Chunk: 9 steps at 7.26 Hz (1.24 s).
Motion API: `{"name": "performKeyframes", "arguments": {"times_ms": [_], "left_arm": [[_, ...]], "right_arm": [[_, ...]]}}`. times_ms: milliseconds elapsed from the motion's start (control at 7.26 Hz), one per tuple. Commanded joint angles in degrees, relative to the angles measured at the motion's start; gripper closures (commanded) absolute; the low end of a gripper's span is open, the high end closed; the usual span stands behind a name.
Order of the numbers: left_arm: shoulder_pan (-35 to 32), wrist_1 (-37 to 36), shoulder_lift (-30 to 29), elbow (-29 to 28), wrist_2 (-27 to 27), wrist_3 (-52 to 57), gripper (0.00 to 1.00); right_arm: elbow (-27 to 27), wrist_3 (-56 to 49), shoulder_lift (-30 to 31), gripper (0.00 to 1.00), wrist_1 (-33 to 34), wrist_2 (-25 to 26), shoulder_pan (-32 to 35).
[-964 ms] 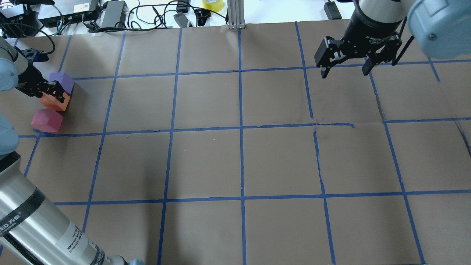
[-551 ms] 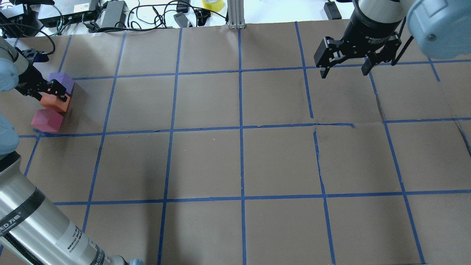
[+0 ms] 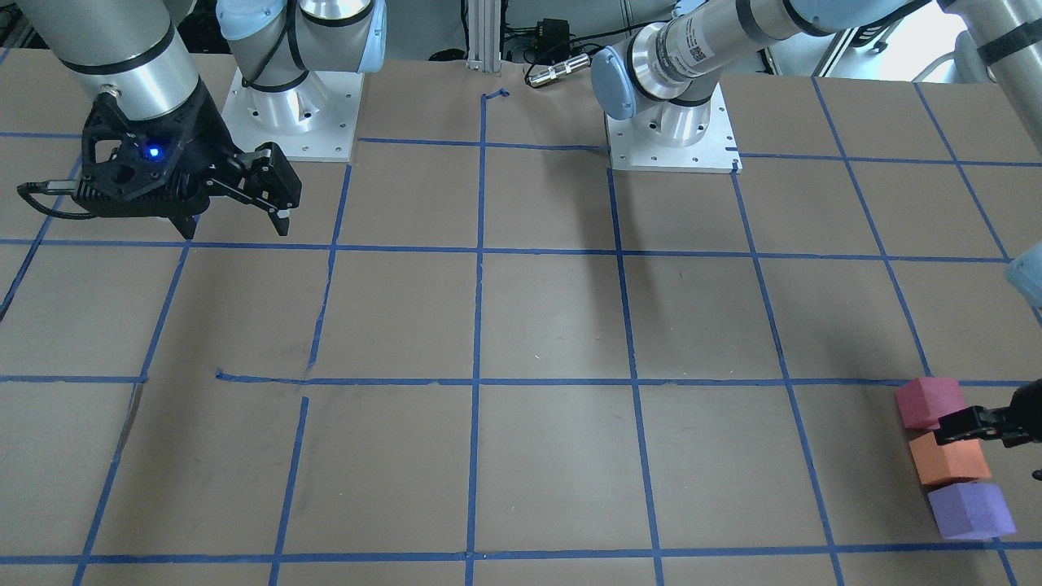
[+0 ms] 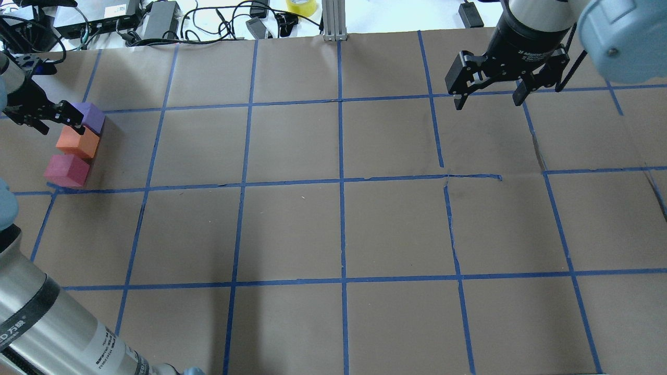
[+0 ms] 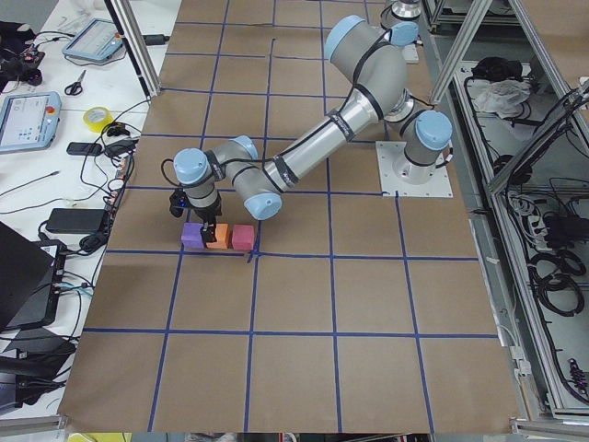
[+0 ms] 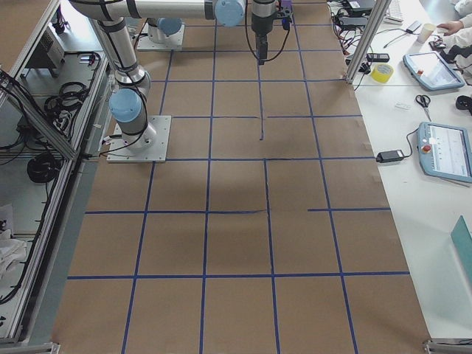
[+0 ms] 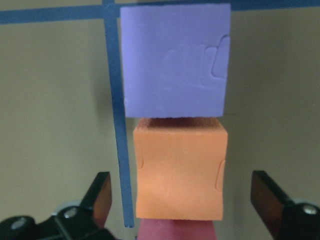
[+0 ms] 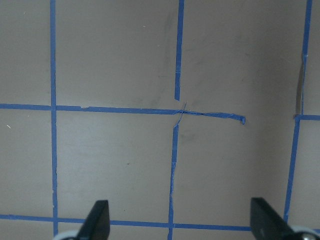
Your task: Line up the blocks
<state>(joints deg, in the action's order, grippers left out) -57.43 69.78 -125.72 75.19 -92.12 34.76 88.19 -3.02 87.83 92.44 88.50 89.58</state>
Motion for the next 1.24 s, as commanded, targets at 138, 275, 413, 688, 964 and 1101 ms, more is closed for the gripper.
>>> {"name": "performKeyframes", "arguments": {"times_ms": [138, 275, 413, 688, 964, 1101], "left_arm": [[-0.8, 11.9, 17.5, 8.6, 3.9, -0.9, 0.00], [-3.2, 12.0, 23.3, 14.0, 5.4, -3.1, 0.00], [-8.3, 12.0, 27.8, 16.6, 5.4, -10.4, 0.00], [-23.0, 12.1, 32.0, 18.1, 5.0, -29.1, 0.00], [-34.5, 10.8, 32.6, 15.4, 3.7, -35.5, 0.00], [-36.8, 13.5, 31.8, 10.9, 3.5, -35.5, 0.00]], "right_arm": [[0.0, 0.0, 0.1, 0.00, 0.0, 0.0, 0.0], [0.0, 0.1, 0.1, 0.00, -0.1, 0.0, 0.0], [0.1, 0.1, 0.1, 0.00, 0.0, 0.0, 0.0], [0.0, 0.1, 0.1, 0.00, 0.0, 0.0, 0.0], [0.1, 0.1, 0.1, 0.00, 0.0, 0.0, 0.0], [0.1, 0.2, 0.1, 0.00, 0.0, -0.1, 0.1]]}}
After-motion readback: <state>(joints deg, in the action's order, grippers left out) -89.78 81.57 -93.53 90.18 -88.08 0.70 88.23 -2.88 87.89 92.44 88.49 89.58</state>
